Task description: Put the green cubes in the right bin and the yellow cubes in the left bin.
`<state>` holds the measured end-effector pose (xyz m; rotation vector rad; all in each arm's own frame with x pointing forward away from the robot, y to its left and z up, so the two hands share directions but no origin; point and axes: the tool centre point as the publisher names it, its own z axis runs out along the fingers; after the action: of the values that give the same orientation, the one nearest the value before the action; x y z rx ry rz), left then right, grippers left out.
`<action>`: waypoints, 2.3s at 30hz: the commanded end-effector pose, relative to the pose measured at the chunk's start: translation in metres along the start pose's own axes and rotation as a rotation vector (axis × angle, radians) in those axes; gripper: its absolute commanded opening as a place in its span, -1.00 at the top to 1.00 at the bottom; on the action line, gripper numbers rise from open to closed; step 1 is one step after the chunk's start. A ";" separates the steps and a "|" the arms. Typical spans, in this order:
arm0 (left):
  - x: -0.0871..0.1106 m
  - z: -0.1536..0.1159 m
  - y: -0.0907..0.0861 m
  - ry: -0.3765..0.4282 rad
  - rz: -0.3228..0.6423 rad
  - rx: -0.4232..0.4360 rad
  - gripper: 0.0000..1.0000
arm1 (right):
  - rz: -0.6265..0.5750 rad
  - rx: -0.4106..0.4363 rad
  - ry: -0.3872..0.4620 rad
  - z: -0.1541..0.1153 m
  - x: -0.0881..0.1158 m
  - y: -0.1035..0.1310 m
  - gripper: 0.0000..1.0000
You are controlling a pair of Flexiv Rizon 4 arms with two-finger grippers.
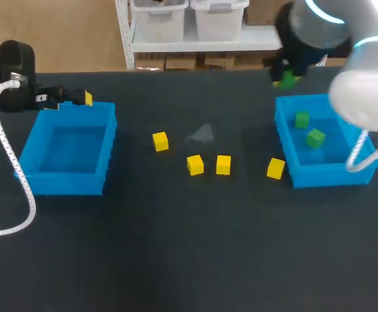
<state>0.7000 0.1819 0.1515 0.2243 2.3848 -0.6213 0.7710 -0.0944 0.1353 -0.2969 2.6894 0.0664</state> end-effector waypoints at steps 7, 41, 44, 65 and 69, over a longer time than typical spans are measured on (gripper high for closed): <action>0.001 0.000 0.002 -0.006 0.003 0.012 -1.00 | 0.111 -0.012 -0.091 0.008 0.037 -0.069 1.00; 0.001 0.000 0.002 -0.006 0.003 0.012 -1.00 | 0.099 -0.012 -0.143 0.015 0.034 -0.071 -1.00; 0.001 0.000 0.002 -0.006 0.003 0.012 -1.00 | 0.099 -0.012 -0.143 0.015 0.034 -0.071 -1.00; -0.067 0.113 -0.092 0.399 0.738 0.064 -1.00 | 0.099 -0.012 -0.143 0.015 0.034 -0.071 -1.00; -0.055 0.132 -0.099 0.478 0.821 0.060 -1.00 | 0.099 -0.012 -0.143 0.015 0.034 -0.071 -1.00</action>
<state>0.7605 0.0541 0.1498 1.1153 2.2832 -0.3914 0.7662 -0.1695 0.1082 -0.1616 2.5715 0.1335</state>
